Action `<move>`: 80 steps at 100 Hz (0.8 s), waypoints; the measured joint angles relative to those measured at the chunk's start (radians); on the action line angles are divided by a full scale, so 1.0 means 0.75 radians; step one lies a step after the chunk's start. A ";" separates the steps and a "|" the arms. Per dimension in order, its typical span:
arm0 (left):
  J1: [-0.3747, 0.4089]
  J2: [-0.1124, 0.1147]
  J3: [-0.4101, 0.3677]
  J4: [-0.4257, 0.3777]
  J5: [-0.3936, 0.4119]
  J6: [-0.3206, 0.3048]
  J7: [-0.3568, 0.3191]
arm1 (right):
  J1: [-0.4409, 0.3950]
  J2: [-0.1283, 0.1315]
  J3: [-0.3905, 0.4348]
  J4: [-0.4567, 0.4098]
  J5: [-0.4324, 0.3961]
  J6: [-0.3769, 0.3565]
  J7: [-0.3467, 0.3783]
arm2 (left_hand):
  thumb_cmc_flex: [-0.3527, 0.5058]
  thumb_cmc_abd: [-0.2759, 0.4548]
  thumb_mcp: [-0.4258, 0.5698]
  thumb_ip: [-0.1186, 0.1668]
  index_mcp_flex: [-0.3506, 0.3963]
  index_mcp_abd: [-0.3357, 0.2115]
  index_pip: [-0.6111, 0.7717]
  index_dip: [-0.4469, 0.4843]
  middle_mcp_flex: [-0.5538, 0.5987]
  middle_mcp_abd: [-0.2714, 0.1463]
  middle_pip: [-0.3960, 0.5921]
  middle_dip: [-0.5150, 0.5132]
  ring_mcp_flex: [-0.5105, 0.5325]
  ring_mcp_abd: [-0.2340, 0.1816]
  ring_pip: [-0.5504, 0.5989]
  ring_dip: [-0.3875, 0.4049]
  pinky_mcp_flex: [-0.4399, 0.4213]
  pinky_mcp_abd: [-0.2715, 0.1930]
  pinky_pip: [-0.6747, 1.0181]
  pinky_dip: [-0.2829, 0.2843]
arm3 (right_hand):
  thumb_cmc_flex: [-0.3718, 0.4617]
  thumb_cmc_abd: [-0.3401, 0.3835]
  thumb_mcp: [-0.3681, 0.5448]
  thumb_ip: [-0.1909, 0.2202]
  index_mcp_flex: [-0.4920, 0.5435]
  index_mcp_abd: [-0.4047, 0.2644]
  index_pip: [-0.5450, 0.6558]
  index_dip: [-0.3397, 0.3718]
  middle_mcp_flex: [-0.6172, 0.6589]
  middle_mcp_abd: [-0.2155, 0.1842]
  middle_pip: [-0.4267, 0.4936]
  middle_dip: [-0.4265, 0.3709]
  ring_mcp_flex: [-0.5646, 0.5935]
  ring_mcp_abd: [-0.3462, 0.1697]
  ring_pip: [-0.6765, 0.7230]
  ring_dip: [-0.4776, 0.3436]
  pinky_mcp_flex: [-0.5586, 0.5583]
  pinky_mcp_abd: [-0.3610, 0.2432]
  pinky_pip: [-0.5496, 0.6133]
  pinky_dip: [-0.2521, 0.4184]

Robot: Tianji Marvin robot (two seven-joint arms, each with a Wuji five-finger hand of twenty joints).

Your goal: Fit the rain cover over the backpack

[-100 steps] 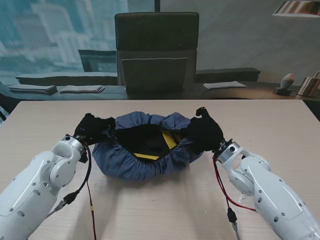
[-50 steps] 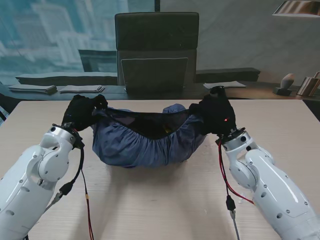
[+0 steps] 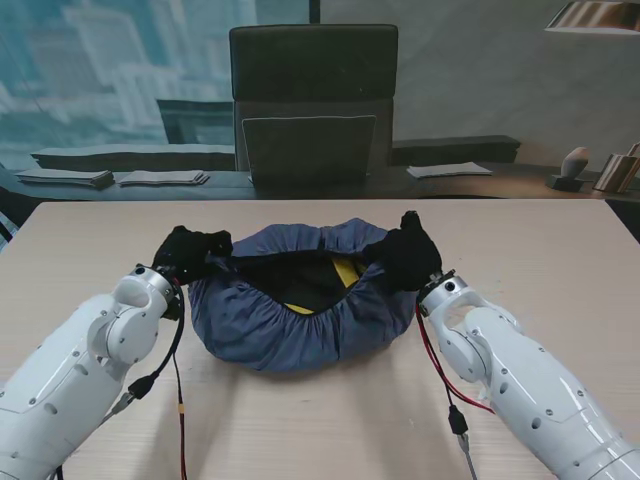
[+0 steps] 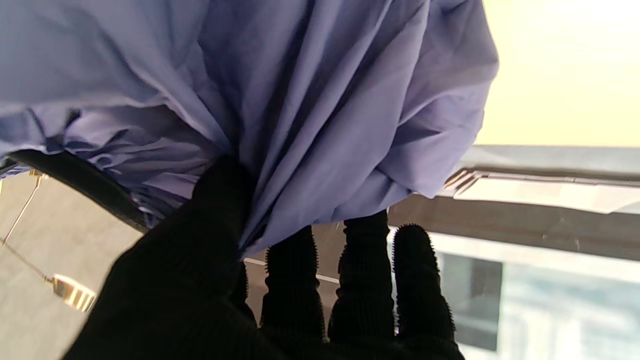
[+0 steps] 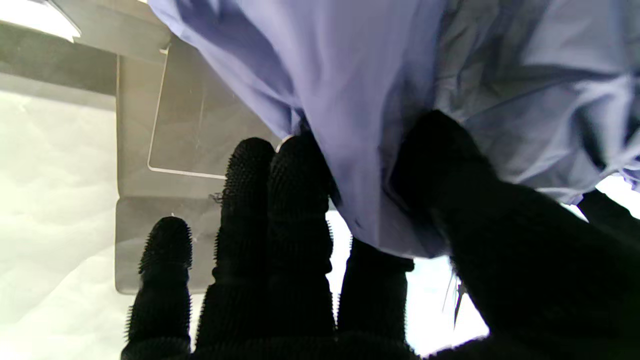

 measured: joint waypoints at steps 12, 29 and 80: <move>-0.009 0.001 0.027 0.035 -0.008 0.022 -0.007 | 0.014 0.000 -0.033 0.020 0.010 0.038 0.072 | 0.000 0.000 -0.005 0.000 0.013 -0.002 -0.026 -0.015 -0.035 0.017 0.012 -0.087 -0.024 0.000 -0.020 -0.029 -0.012 0.000 0.000 0.000 | 0.001 0.055 -0.072 0.002 -0.023 -0.007 0.000 0.001 -0.029 0.000 -0.004 -0.005 0.000 0.000 -0.012 0.000 -0.002 0.000 0.000 0.000; 0.025 -0.005 0.002 0.019 -0.044 0.027 -0.006 | -0.015 -0.014 0.001 0.026 0.082 0.029 0.070 | -0.336 -0.012 0.140 0.027 -0.092 0.172 -0.444 -0.366 -0.464 0.086 0.008 -0.493 -0.231 0.001 -0.166 -0.118 -0.077 0.001 -0.015 0.000 | -0.207 0.278 -0.323 0.159 -0.527 -0.041 -0.330 -0.146 -0.585 0.000 -0.137 -0.077 -0.291 0.018 -0.077 -0.010 -0.126 -0.029 -0.067 -0.022; 0.285 -0.025 -0.182 -0.336 -0.420 -0.041 -0.052 | -0.304 -0.027 0.346 -0.251 0.443 -0.310 0.337 | -0.590 -0.156 -0.016 0.027 -0.261 0.282 -1.285 -0.909 -0.910 0.221 -0.566 -0.847 -0.658 -0.014 -0.719 -0.429 -0.199 -0.001 -0.535 -0.248 | -0.483 0.392 -0.651 0.327 -1.173 0.066 -0.719 -0.755 -1.332 0.004 -0.487 -0.478 -0.735 -0.034 -0.718 -0.275 -0.246 -0.084 -0.624 0.035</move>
